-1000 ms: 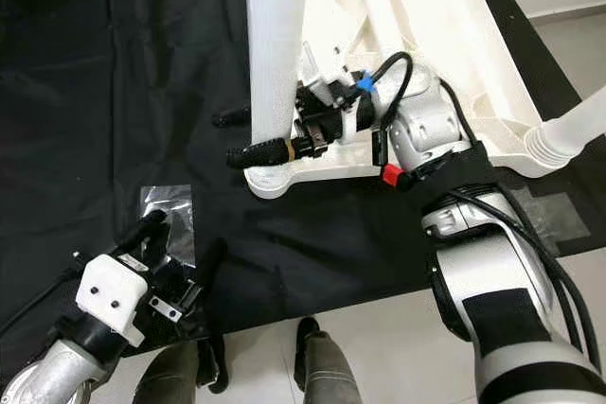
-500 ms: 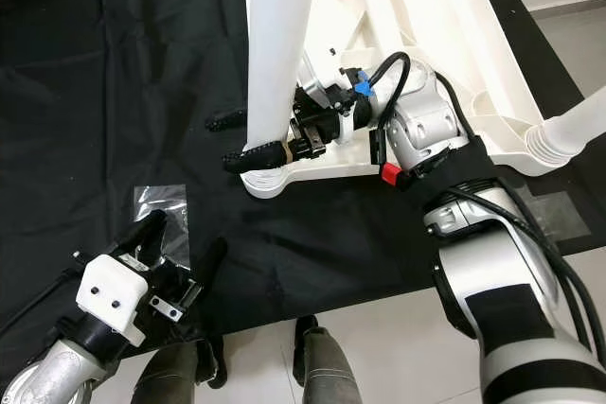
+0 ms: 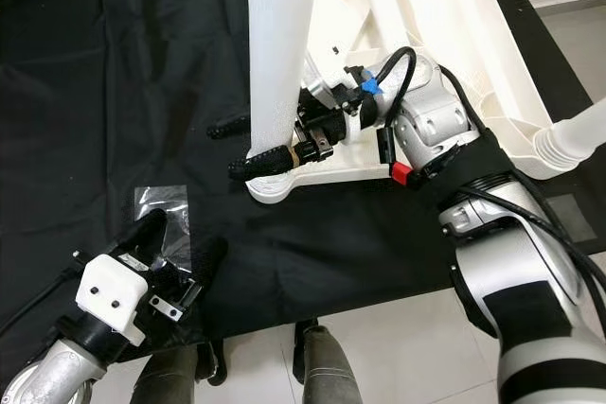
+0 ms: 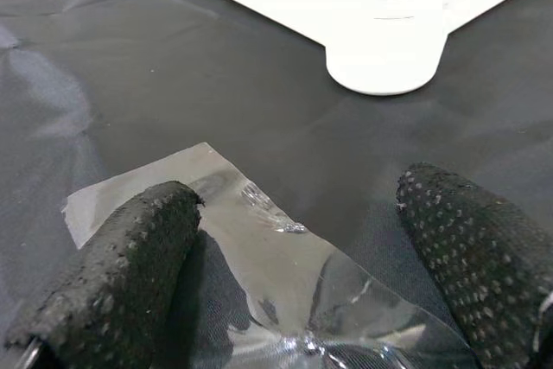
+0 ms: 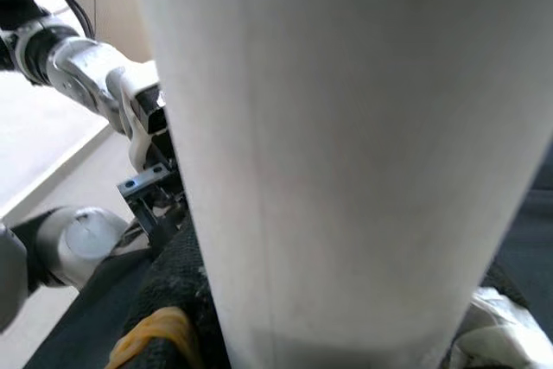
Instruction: Building children table
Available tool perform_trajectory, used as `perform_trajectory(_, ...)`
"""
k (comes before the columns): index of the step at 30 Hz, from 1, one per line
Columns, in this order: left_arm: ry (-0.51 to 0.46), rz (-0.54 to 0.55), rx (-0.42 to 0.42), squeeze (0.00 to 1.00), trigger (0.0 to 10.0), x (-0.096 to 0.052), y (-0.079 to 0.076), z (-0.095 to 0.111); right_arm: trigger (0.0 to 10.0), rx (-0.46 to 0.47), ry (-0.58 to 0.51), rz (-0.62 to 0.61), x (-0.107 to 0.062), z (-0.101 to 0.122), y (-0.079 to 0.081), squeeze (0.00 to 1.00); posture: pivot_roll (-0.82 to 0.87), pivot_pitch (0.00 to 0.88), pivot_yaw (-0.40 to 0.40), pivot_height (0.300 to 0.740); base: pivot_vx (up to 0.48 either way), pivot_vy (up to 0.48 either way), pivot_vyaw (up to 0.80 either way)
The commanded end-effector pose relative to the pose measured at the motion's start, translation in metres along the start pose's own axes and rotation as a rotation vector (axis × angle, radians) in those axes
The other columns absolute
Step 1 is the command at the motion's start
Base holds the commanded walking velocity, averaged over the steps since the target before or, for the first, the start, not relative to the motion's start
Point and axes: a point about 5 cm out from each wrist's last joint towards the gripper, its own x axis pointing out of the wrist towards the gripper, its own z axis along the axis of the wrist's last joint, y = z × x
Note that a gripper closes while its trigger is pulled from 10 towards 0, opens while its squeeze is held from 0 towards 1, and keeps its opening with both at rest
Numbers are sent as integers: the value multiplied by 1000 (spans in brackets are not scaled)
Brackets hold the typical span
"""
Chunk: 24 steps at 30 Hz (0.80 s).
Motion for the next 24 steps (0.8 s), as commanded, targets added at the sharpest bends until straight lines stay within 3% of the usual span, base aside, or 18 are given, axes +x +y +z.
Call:
perform_trajectory(1,0,-6,2,0,10000,-3,-4,1,10000,76,24,69,6,-16,9,0,22,454,-51,740,0,0,0)
perform_trajectory(24,2,-5,3,0,10000,-3,-5,1,10000,9,101,124,12,-14,12,0,22,446,-50,740,0,0,0)
